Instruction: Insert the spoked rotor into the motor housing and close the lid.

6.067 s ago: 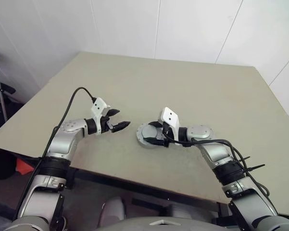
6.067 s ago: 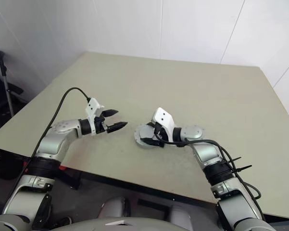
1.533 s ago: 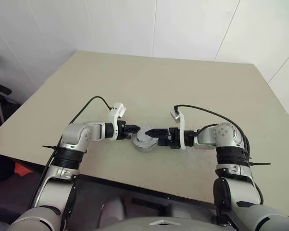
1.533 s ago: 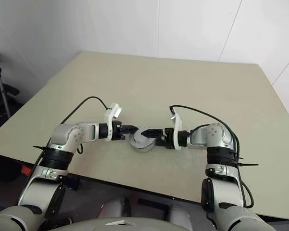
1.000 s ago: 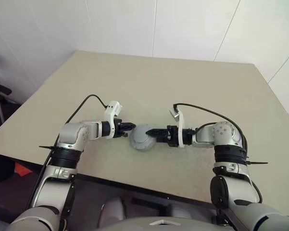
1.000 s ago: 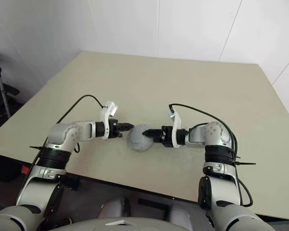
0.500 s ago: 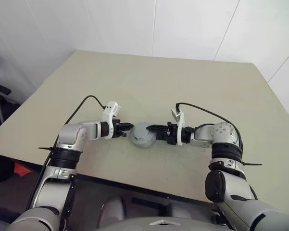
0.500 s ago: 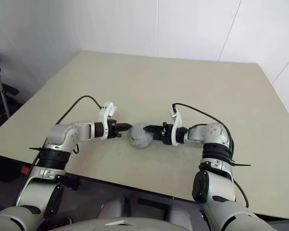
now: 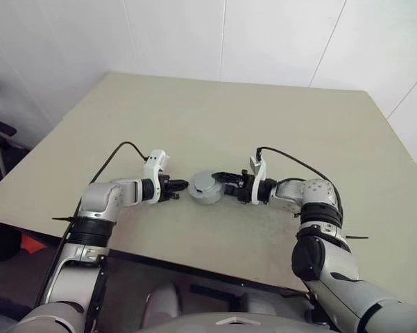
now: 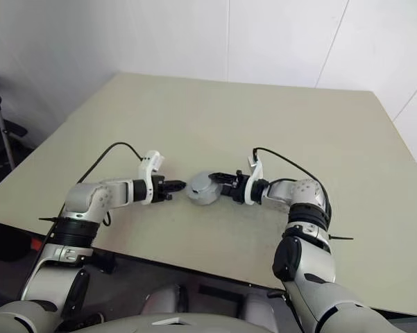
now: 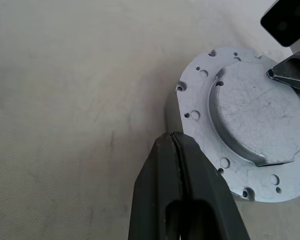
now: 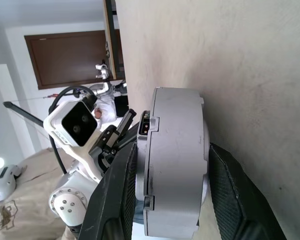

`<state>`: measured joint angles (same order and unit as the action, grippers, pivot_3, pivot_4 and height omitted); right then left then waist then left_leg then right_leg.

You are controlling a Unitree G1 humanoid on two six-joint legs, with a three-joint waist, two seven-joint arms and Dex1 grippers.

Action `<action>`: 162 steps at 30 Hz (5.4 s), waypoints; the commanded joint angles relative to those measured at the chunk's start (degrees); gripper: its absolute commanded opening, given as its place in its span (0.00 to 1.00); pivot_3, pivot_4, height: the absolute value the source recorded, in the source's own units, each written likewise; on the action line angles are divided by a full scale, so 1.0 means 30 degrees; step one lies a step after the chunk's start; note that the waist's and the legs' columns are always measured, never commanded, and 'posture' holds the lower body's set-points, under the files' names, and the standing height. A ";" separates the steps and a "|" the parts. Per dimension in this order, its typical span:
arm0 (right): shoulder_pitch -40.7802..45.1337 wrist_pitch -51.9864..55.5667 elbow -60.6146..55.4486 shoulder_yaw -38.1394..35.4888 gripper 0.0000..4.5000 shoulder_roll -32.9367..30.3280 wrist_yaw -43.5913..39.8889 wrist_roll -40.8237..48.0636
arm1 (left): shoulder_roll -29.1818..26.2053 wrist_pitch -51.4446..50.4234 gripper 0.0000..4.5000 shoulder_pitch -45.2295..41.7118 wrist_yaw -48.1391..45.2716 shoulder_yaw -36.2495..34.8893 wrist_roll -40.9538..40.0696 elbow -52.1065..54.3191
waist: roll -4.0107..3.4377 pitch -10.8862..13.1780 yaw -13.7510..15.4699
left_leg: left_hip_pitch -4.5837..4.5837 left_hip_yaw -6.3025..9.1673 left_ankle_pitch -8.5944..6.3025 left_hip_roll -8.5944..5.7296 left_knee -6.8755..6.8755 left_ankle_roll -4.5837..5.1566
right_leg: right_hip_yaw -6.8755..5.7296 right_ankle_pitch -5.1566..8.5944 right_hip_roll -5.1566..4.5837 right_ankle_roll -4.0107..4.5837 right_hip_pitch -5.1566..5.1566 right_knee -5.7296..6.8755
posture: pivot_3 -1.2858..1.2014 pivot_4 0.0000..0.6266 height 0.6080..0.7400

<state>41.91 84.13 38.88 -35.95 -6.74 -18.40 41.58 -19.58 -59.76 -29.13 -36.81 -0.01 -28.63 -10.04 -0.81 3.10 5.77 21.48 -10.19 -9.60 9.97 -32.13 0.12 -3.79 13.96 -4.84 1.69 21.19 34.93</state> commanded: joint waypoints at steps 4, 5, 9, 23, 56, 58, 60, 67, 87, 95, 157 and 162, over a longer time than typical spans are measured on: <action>0.2230 -0.3044 0.2277 -0.2675 0.45 -0.0505 0.1065 0.1191 | 0.0778 0.0755 0.00 -0.0116 0.0605 -0.2197 -0.0976 0.0228 | -0.0003 0.0005 0.0042 | 0.0016 -0.0003 0.0000 -0.0007 -0.0006 -0.0001 | 0.0000 -0.0002 -0.0006 0.0002 0.0011 0.0003 | 0.52 0.00 1.00; 0.2485 -0.3374 0.2560 -0.2955 0.45 -0.0514 0.1209 0.1364 | 0.0937 0.0843 0.00 -0.0087 0.0776 -0.2708 -0.1213 0.0196 | -0.0003 0.0007 0.0042 | 0.0027 -0.0002 0.0000 -0.0008 -0.0010 0.0000 | -0.0002 -0.0002 -0.0007 0.0003 0.0017 0.0002 | 0.52 0.00 1.00; 0.3270 -0.3801 0.2975 -0.3586 0.45 -0.0409 0.1617 0.1957 | 0.1335 0.1010 0.00 -0.0219 0.1500 -0.4824 -0.2166 0.0044 | -0.0003 0.0008 0.0027 | 0.0118 0.0002 -0.0003 -0.0008 -0.0013 0.0008 | -0.0015 -0.0004 -0.0002 0.0009 0.0104 -0.0001 | 0.52 0.00 1.00; 0.5360 -0.2785 0.0986 -0.5495 0.45 0.0864 0.5057 0.5917 | 0.2077 0.0313 0.58 -0.0595 0.3976 -0.9986 -0.6424 -0.0168 | -0.0004 0.0009 0.0450 | 0.0573 0.0010 -0.0039 0.0085 -0.0312 0.0084 | -0.0091 0.0001 0.0004 0.0051 0.0520 0.0271 | 0.52 0.00 1.00; 0.3313 -0.1246 -0.4067 -0.3309 0.45 0.3040 0.8695 1.1131 | 0.5442 -0.1942 0.99 -0.4547 0.5563 -1.1689 -1.4510 -0.6274 | 0.0002 0.0011 0.0633 | 0.0558 0.0042 0.0003 0.0048 -0.0317 0.0006 | -0.0073 -0.0137 0.0000 -0.0147 0.0473 0.0254 | 0.52 0.00 1.00; 0.3200 -0.1309 -0.4189 -0.3124 0.45 0.3064 0.8735 1.1244 | 0.5586 -0.1909 0.99 -0.4648 0.5493 -1.1551 -1.4387 -0.6398 | 0.0003 0.0011 0.0626 | 0.0561 0.0043 0.0003 0.0046 -0.0318 0.0006 | -0.0073 -0.0138 0.0000 -0.0148 0.0475 0.0255 | 0.52 0.00 1.00; 0.3059 -0.1462 -0.4255 -0.2909 0.45 0.3038 0.8746 1.1213 | 0.5744 -0.1854 0.99 -0.4593 0.5405 -1.1358 -1.4242 -0.6368 | 0.0003 0.0011 0.0635 | 0.0559 0.0045 0.0003 0.0047 -0.0318 0.0006 | -0.0073 -0.0138 0.0000 -0.0148 0.0474 0.0255 | 0.52 0.00 1.00; 0.2733 -0.2087 -0.4213 -0.2307 0.45 0.2796 0.8835 1.1332 | 0.5661 -0.1651 0.79 -0.4497 0.5367 -1.1317 -1.4397 -0.6379 | 0.0003 0.0011 0.0660 | 0.0559 0.0054 0.0005 0.0040 -0.0321 0.0005 | -0.0073 -0.0145 -0.0003 -0.0159 0.0464 0.0255 | 0.52 0.00 1.00; 0.1998 -0.3203 -0.4258 -0.0147 0.45 0.1835 0.7431 1.1277 | 0.5718 -0.1260 0.50 -0.4302 0.5619 -1.1477 -1.4464 -0.6437 | 0.0004 0.0011 0.0675 | 0.0554 0.0069 0.0007 0.0010 -0.0350 0.0002 | -0.0071 -0.0160 -0.0025 -0.0186 0.0428 0.0253 | 0.52 0.00 1.00; 0.1740 -0.5414 -0.5034 0.1038 0.95 0.1669 0.6725 0.9789 | 0.5604 -0.0517 0.50 -0.4177 0.5707 -1.1352 -1.4090 -0.6384 | 0.0005 0.0011 0.0684 | 0.0548 0.0071 0.0008 -0.0005 -0.0361 0.0003 | -0.0072 -0.0169 -0.0042 -0.0200 0.0416 0.0253 | 0.52 0.00 1.00; 0.1107 -0.9476 -0.4916 0.5483 0.96 0.0932 0.0087 0.3039 | -0.0491 1.9951 0.81 -0.3576 1.2033 -1.2670 -0.2324 -1.2992 | 0.0091 0.0023 0.0018 | 0.0020 0.0084 0.0183 0.0168 -0.0063 -0.0284 | -0.0015 -0.0107 0.0159 0.0042 0.0104 0.0195 | 0.52 0.00 1.00; -0.0198 -1.3186 -0.6774 0.7715 0.96 0.0259 -0.3356 0.0625 | -0.1548 2.2180 0.81 -0.4569 1.1041 -1.1035 -0.0035 -1.2849 | 0.0132 0.0025 0.0529 | 0.0174 0.0127 0.0175 0.0175 -0.0076 -0.0270 | -0.0057 -0.0149 0.0171 -0.0012 0.0228 0.0183 | 0.52 0.00 1.00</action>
<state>41.18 48.53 22.00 -14.40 -5.19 -24.94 45.04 -23.10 3.70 -40.71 -2.31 -35.18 -31.23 -50.29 -0.42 3.18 7.36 22.03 -9.81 -9.09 10.49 -32.38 -0.68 -3.96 13.51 -4.33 1.65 21.89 35.48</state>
